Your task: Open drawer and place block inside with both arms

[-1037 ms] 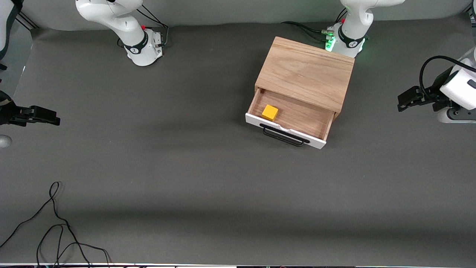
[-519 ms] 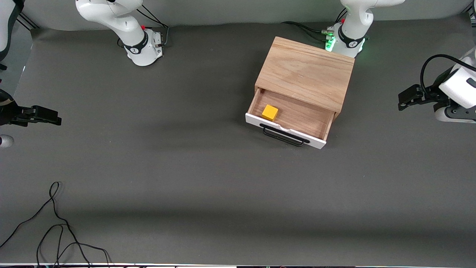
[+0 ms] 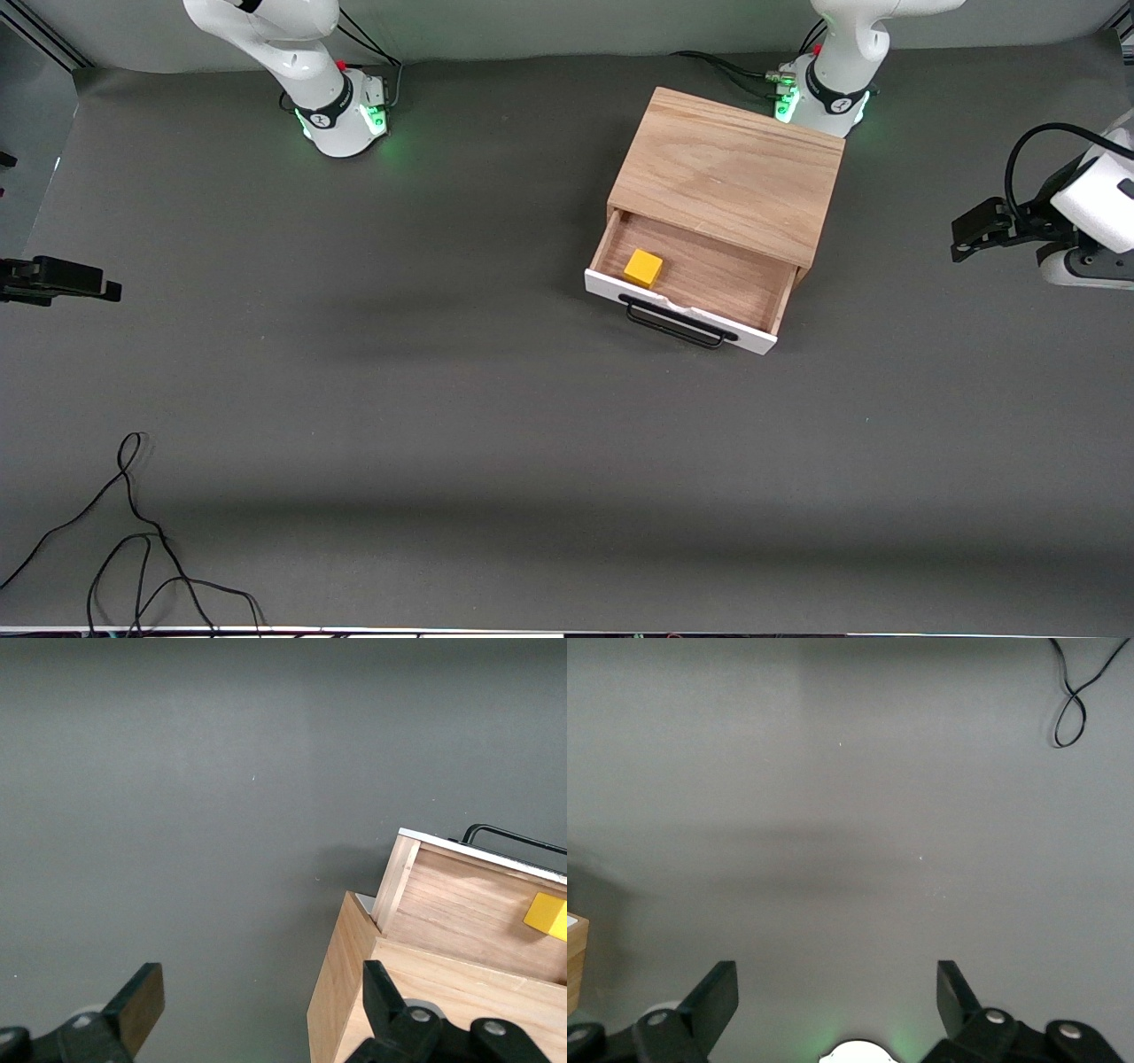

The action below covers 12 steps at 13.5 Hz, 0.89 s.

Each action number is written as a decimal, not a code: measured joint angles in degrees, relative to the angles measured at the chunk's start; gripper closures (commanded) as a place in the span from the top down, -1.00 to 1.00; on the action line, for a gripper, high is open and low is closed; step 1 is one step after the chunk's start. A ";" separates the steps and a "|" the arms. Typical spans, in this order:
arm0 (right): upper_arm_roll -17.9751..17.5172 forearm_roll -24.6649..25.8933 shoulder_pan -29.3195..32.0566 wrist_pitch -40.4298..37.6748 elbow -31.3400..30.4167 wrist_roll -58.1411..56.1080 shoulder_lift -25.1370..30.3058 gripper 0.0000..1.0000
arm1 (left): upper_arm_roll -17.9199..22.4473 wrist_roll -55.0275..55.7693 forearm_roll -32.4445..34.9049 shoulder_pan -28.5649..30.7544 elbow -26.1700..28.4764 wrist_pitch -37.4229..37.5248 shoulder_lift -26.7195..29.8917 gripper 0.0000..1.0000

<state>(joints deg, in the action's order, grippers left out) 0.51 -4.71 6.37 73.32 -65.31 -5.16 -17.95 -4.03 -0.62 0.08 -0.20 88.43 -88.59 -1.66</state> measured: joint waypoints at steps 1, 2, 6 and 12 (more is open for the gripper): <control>-0.29 0.00 -0.08 0.00 0.00 0.08 0.07 0.99 | 0.00 0.00 0.00 0.00 -0.02 0.00 0.00 1.00; -0.57 0.00 -0.20 0.00 -0.01 0.18 0.14 0.99 | 0.00 0.00 0.00 -0.01 -0.02 0.00 0.00 1.00; -0.86 0.12 -0.32 -0.01 -0.60 0.25 0.57 0.99 | -0.01 0.36 0.00 -0.09 -0.04 0.70 0.00 1.00; -0.94 0.13 -0.34 3.58 -6.54 0.25 5.27 0.99 | -0.01 1.15 0.02 -0.10 -0.06 1.00 0.00 1.00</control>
<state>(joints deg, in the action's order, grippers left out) -0.43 -4.58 6.03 76.90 -71.86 -4.92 -12.68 -4.03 0.53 0.10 -0.29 88.37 -87.58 -1.67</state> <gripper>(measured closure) 0.004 0.000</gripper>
